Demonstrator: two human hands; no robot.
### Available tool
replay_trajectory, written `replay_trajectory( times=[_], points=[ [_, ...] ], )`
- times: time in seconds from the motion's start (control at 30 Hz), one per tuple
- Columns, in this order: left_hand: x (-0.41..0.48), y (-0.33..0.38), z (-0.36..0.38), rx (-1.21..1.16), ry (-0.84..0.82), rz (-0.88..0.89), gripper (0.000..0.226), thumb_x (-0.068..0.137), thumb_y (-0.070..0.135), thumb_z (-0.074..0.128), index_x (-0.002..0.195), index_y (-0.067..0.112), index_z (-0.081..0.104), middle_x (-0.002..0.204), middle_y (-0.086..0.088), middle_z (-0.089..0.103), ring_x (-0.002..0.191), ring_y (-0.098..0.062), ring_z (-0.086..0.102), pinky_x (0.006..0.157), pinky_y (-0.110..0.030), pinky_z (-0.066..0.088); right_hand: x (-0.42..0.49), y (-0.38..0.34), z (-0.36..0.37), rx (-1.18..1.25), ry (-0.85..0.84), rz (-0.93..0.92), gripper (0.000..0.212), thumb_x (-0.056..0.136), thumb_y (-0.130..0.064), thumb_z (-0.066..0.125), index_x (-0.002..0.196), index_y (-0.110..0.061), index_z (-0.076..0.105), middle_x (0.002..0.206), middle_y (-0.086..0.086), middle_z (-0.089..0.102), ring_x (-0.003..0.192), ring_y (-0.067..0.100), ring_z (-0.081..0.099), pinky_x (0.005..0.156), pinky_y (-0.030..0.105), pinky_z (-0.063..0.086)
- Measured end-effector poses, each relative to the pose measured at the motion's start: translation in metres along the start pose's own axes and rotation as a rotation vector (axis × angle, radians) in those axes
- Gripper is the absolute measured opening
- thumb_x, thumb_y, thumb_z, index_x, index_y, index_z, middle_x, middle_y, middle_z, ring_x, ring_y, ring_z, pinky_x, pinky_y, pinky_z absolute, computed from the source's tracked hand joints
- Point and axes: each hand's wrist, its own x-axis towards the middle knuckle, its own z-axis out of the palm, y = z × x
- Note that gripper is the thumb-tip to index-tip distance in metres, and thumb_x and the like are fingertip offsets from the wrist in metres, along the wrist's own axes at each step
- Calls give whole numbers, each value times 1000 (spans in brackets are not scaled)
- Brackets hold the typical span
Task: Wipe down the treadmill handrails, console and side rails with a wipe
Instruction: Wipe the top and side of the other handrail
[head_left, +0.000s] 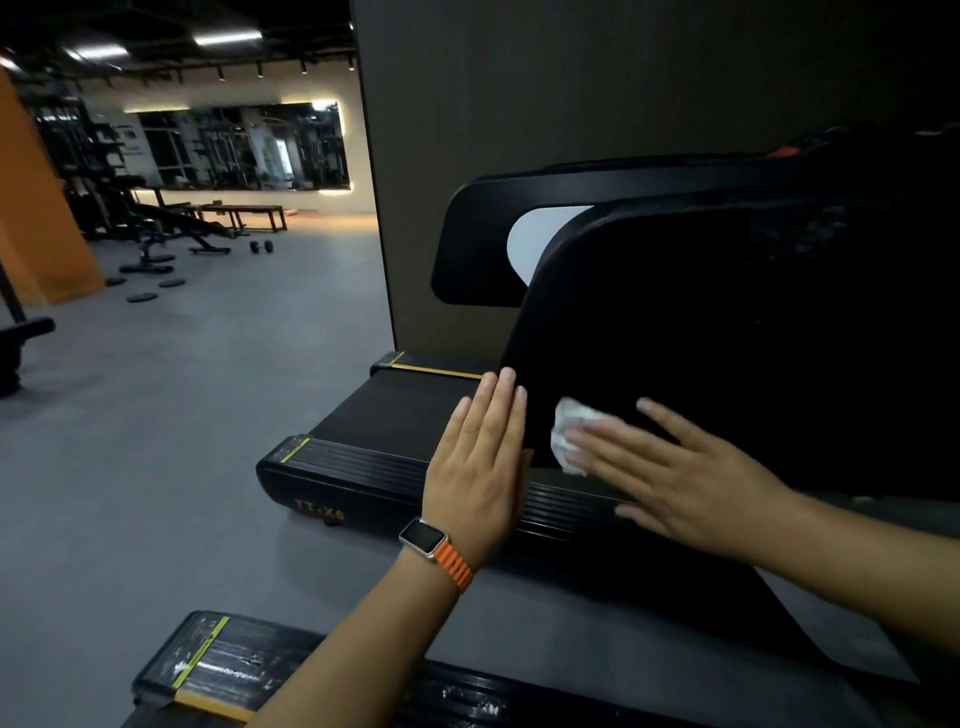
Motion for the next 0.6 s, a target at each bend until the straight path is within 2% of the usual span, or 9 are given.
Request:
replay_trajectory(
  times=[0.13,0.23,0.33,0.43,0.5,0.6],
  points=[
    [21,2,7,-12,71,50,60,106,26,53,155,-3,33,166,-20,21,157,-32,16,127,-46,21,21,12,-10,0,36,184,81,108,-60,33,166,-7,14,174,16,6,161,29,9,128,55,11],
    [24,2,14,-5,94,72,63,107,29,49,157,-2,26,168,-19,15,158,-33,13,127,-46,20,-6,-10,-4,52,-23,63,93,101,-63,45,166,-4,13,174,17,5,162,29,7,130,53,5],
    [23,1,22,24,113,78,65,109,34,41,158,0,16,171,-13,4,159,-31,6,129,-44,13,-20,-3,0,24,-32,4,89,102,-60,48,166,-8,15,175,12,7,162,25,7,130,51,1],
    [24,1,29,16,144,73,64,109,34,37,158,0,15,171,-14,1,159,-31,5,129,-44,12,9,25,-8,-14,33,184,78,108,-58,35,166,-10,17,174,13,11,161,27,10,129,54,2],
    [24,1,30,11,157,76,64,109,34,36,159,-1,16,171,-13,1,159,-32,6,128,-45,13,22,26,-12,-40,51,287,79,108,-60,27,167,-9,15,174,15,7,161,29,9,128,57,2],
    [23,0,28,15,148,90,64,110,35,34,159,-1,15,172,-12,-5,159,-32,6,129,-45,13,-9,2,-3,-28,-21,144,80,107,-59,31,166,-6,16,174,17,7,161,30,7,130,54,0]
  ],
)
